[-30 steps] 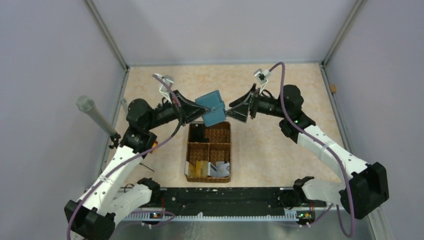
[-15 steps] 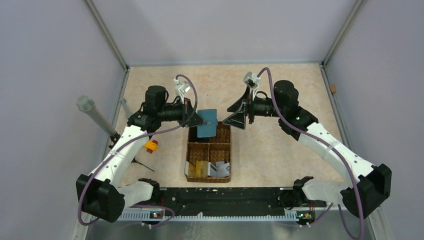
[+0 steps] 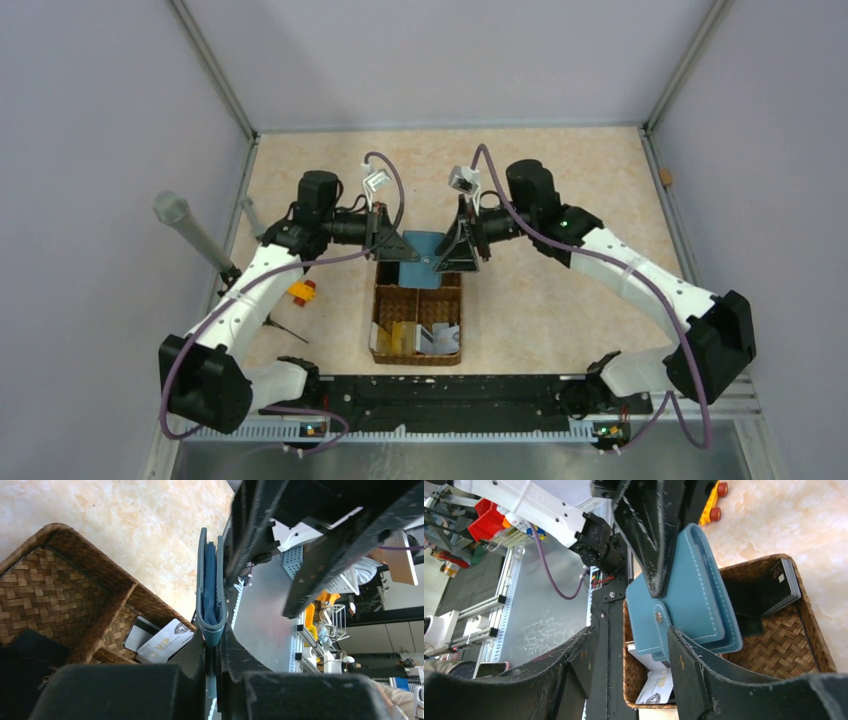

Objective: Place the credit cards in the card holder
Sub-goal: Open the card holder at the center of the board.

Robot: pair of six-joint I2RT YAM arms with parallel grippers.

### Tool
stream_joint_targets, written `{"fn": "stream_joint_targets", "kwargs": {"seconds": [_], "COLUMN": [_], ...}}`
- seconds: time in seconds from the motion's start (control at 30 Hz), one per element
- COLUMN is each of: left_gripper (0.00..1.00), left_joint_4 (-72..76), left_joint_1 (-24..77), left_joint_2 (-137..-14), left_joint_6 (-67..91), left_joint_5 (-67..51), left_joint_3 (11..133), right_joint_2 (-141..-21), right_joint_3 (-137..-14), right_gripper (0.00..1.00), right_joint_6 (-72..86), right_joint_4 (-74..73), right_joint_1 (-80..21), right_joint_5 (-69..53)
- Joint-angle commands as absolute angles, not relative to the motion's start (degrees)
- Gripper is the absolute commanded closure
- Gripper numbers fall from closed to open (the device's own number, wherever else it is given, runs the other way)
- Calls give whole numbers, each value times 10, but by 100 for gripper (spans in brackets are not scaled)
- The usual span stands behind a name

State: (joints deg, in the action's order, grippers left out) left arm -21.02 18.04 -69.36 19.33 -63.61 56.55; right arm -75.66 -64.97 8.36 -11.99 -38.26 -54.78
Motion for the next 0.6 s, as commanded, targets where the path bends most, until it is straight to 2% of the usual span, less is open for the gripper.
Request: {"fn": "stream_joint_targets", "kwargs": {"seconds": [0.0,0.23,0.47,0.57], "left_gripper": [100,100,100,100], "left_joint_4": [-182,-164,-146,-143], "left_joint_1": [190,208,212,213], "left_joint_2": [-671,-650,-637,-630], "left_joint_6": [187,187,199,199], "left_joint_5": [-687,-722,-743,-748], "left_joint_3": [561,553,547,546], "right_joint_2": [-770,-798,-789,-797], "right_joint_3": [-687,-700,-694,-691], "right_gripper": [45,46,45,44], "right_joint_6": [41,17,-20,-28], "right_joint_4": [-138,-170,-196,-203], "right_joint_1": [-390,-391,-396,-398], "right_joint_5": [-564,-595,-513,-515]}}
